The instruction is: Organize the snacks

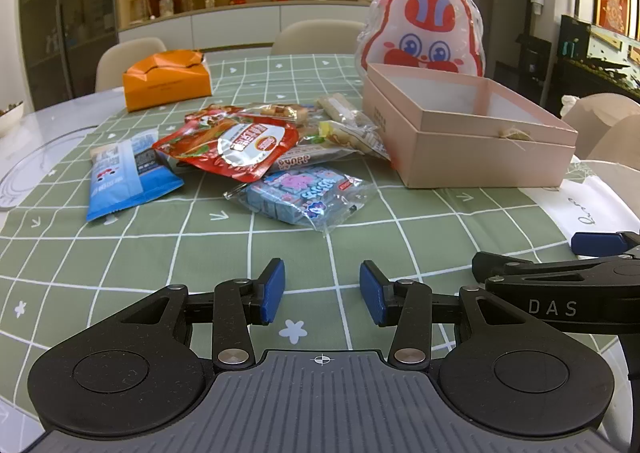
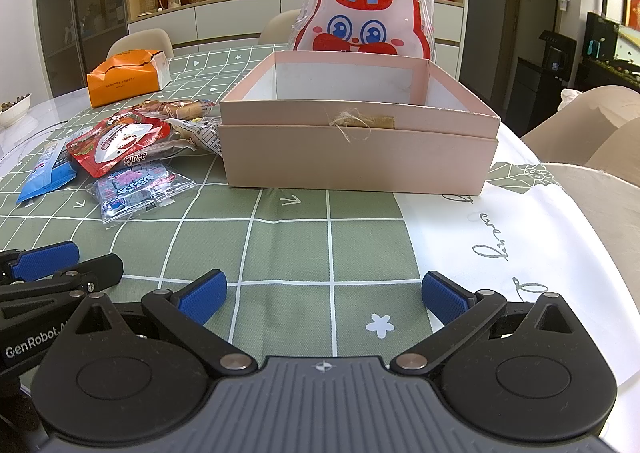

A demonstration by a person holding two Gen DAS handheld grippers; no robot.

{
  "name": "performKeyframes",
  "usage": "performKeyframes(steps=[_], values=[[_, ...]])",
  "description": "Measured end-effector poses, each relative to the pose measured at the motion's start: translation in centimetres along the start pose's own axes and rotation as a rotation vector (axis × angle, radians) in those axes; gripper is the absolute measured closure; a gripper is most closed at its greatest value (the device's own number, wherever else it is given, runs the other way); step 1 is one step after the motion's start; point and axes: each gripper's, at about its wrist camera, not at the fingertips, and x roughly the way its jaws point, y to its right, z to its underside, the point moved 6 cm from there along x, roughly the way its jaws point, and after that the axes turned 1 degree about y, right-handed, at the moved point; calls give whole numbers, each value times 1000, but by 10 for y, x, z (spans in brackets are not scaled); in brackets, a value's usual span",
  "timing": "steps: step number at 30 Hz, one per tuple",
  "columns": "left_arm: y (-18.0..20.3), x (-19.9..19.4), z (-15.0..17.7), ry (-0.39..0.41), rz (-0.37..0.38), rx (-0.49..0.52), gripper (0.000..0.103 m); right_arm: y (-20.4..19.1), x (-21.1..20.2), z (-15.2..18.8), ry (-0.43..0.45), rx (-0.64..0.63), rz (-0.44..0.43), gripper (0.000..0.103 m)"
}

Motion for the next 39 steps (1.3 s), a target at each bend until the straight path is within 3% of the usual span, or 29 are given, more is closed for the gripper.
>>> performKeyframes(steps=[36, 39], values=[[0, 0, 0, 0, -1, 1, 55, -1, 0, 0, 0, 29, 22, 0], [0, 0, 0, 0, -1, 1, 55, -2, -2, -2, -55, 16, 10, 0]])
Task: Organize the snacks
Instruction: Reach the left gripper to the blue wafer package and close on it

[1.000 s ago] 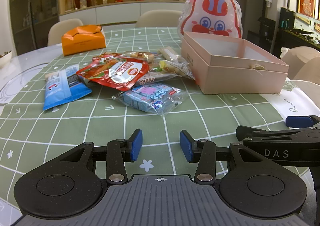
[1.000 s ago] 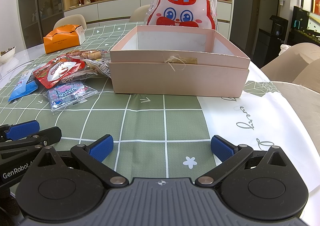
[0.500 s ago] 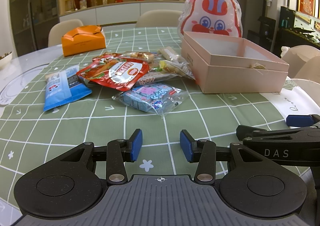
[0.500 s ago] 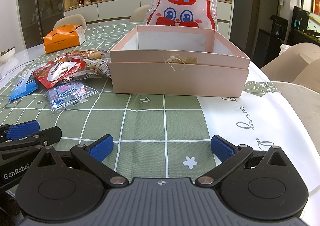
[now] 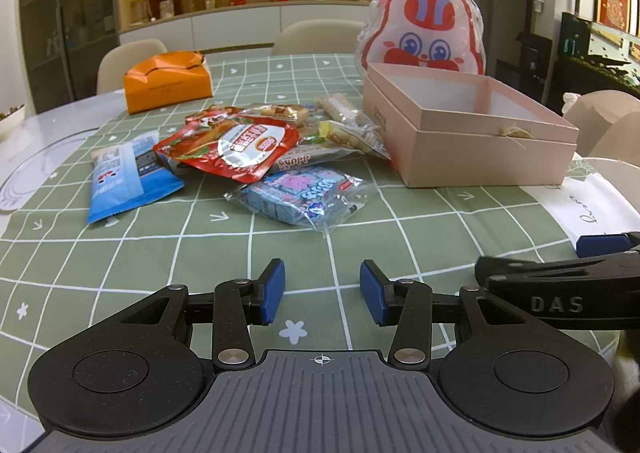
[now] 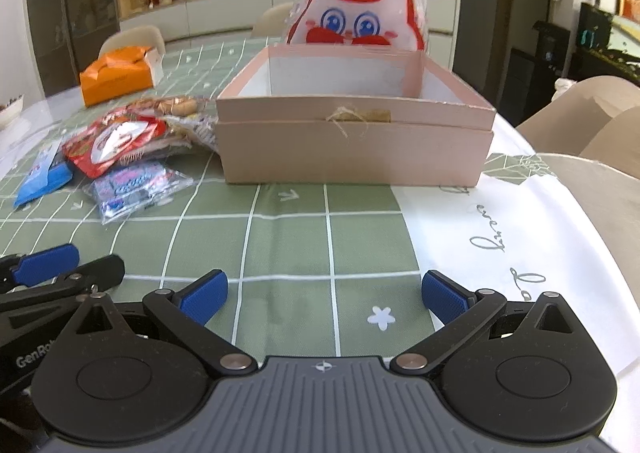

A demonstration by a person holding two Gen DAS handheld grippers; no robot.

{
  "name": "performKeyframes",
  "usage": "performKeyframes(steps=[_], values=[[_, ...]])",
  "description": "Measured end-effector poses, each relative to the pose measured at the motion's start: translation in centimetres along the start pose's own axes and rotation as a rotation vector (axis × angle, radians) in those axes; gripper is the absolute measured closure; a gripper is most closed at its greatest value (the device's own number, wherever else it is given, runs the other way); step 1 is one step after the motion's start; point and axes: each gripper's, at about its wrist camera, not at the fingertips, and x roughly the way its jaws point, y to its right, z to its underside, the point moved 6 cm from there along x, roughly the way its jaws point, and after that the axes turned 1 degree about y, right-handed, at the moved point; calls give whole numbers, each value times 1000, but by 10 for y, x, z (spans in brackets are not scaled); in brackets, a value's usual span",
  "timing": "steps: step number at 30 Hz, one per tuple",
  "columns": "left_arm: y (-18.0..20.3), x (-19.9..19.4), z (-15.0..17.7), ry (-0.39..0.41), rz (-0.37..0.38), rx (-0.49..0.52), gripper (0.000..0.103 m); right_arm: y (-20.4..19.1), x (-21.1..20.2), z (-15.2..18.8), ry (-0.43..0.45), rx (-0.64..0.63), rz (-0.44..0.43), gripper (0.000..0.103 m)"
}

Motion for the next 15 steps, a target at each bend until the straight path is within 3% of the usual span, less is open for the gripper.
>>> performKeyframes(steps=[6, 10, 12, 15], values=[[-2, 2, 0, 1, 6, -7, 55, 1, 2, -1, -69, -17, -11, 0], [-13, 1, -7, -19, 50, -92, 56, 0, 7, -8, -161, -46, -35, 1], [-27, 3, -19, -65, 69, -145, 56, -6, 8, -16, -207, -108, -70, 14], [-64, 2, -46, -73, 62, -230, 57, -26, -6, -35, -106, -235, -90, 16]])
